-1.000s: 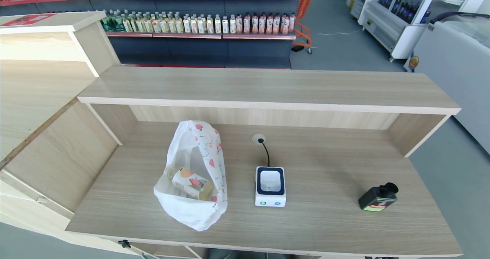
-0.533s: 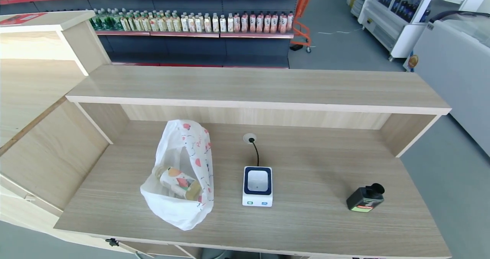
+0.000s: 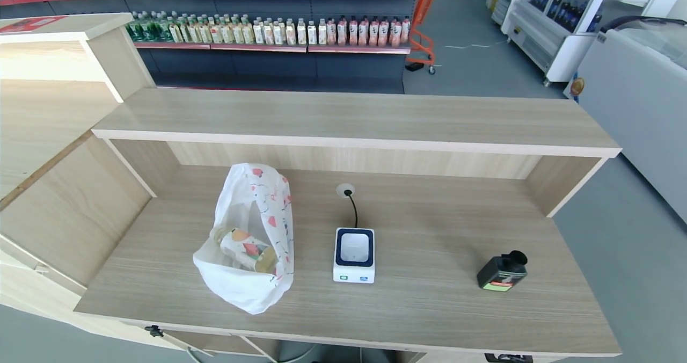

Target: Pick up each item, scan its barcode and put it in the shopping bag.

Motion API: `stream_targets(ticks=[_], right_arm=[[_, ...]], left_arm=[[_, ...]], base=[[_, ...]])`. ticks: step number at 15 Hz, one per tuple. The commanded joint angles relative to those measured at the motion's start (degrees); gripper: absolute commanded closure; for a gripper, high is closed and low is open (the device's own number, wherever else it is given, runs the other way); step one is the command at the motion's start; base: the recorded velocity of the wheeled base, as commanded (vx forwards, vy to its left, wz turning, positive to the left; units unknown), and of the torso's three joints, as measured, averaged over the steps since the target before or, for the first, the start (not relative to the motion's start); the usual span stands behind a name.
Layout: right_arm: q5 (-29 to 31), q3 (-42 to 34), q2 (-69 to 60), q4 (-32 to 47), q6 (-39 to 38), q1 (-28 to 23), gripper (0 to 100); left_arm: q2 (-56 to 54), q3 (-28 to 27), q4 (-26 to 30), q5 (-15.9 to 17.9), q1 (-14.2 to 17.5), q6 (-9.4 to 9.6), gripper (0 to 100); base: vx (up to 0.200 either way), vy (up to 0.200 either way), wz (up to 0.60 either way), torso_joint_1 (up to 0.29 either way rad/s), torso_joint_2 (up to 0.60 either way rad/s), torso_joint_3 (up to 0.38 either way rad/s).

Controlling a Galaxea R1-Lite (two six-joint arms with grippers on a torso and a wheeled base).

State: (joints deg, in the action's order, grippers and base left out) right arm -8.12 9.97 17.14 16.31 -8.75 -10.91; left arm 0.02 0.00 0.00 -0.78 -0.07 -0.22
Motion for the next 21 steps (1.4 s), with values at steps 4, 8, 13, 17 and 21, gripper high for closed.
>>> stream_targets(ticks=[4,8,13,17,21], right_arm=[[2.05,9.63,14.59,7.68,8.58,-0.16,0],[11.55,22.02,45.53,7.24,18.51,-0.25,0],[10.84,27.82,73.91,-10.77,32.92,0.80,0],[1.79,28.96,82.88,-19.91,42.94,5.64,0],[-2.87,31.34,89.47,-26.86,44.79,12.05,0]], left_arm=[[-0.02,0.00,0.00,-0.01,-0.01,-0.13,0],[-0.02,0.00,0.00,-0.01,-0.01,-0.13,0],[-0.02,0.00,0.00,-0.01,-0.01,-0.13,0],[-0.02,0.00,0.00,-0.01,-0.01,-0.13,0],[-0.02,0.00,0.00,-0.01,-0.01,-0.13,0]], base=[[0.000,-0.150,0.00,0.004,0.01,0.001],[0.000,0.000,0.00,0.000,0.00,0.000],[0.000,0.000,0.00,0.000,0.00,0.000],[0.000,0.000,0.00,0.000,0.00,0.000],[0.000,0.000,0.00,0.000,0.00,0.000]])
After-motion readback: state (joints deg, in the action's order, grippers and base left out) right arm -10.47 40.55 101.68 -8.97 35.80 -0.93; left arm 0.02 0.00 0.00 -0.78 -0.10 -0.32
